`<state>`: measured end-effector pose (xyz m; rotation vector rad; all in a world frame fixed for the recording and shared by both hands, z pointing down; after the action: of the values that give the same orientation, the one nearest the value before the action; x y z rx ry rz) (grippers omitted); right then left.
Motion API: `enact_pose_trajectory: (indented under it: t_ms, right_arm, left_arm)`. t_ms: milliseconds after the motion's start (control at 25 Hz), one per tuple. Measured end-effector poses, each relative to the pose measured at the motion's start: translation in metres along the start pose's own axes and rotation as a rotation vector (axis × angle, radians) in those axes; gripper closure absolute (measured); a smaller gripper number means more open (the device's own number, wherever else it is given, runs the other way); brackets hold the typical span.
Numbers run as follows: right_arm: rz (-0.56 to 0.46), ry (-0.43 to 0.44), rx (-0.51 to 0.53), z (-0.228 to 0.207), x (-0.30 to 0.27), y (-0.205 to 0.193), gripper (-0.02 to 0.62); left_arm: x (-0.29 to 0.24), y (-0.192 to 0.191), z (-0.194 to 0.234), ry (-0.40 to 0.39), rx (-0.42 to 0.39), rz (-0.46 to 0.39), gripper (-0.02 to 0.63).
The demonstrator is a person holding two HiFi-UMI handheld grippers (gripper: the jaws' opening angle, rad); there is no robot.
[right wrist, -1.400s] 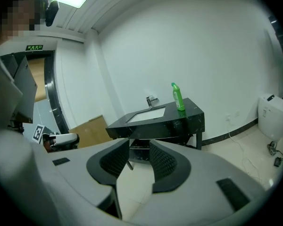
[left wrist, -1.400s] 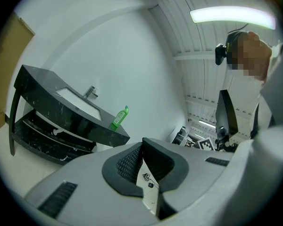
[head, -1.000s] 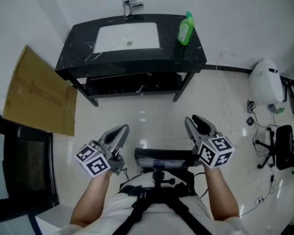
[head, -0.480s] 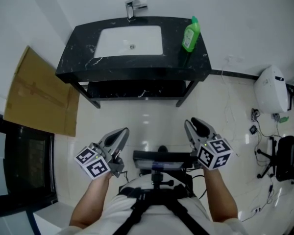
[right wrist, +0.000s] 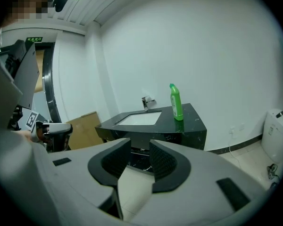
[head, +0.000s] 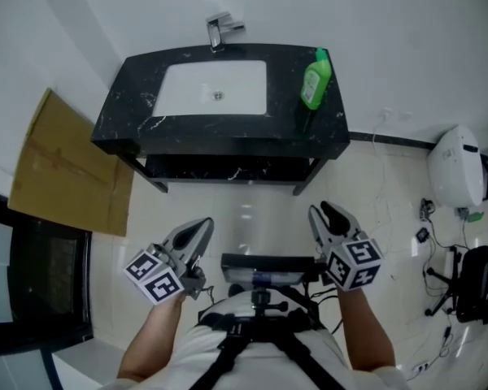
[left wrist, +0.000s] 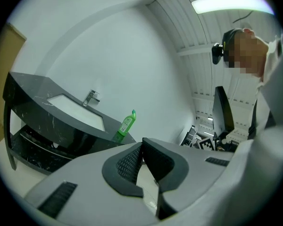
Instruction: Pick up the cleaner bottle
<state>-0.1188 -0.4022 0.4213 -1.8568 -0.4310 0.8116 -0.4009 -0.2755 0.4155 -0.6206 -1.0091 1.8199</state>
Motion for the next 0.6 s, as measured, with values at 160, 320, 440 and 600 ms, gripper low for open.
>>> enact_pose_trajectory:
  t_ms: [160, 320, 440, 600]
  right_arm:
    - [0.006, -0.016, -0.008, -0.012, -0.001, 0.007, 0.486]
    - [0.003, -0.055, -0.008, -0.031, 0.001, 0.006, 0.486]
    - [0.004, -0.072, -0.014, -0.038, -0.003, 0.004, 0.486]
    - [0.012, -0.064, -0.021, -0.033, -0.012, 0.004, 0.486]
  left_arm:
    - [-0.012, 0.002, 0.0, 0.024, -0.018, 0.006, 0.612]
    - [-0.022, -0.001, -0.003, 0.032, -0.023, 0.014, 0.612]
    - [-0.027, 0.0, -0.002, 0.032, -0.023, 0.025, 0.612]
    - [-0.028, 0.008, 0.008, 0.033, -0.017, 0.031, 0.612]
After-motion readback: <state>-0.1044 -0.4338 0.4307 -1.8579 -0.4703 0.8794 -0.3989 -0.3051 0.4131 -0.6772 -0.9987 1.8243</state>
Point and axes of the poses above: the fingertips, and each gripper's own axes: x backward along the fingers, z to its left, y out of its top, the point moved 7 cm from there along x, backward along the fingers, and after that the axes turned 4 degrees about -z, right-handed, at the moved point
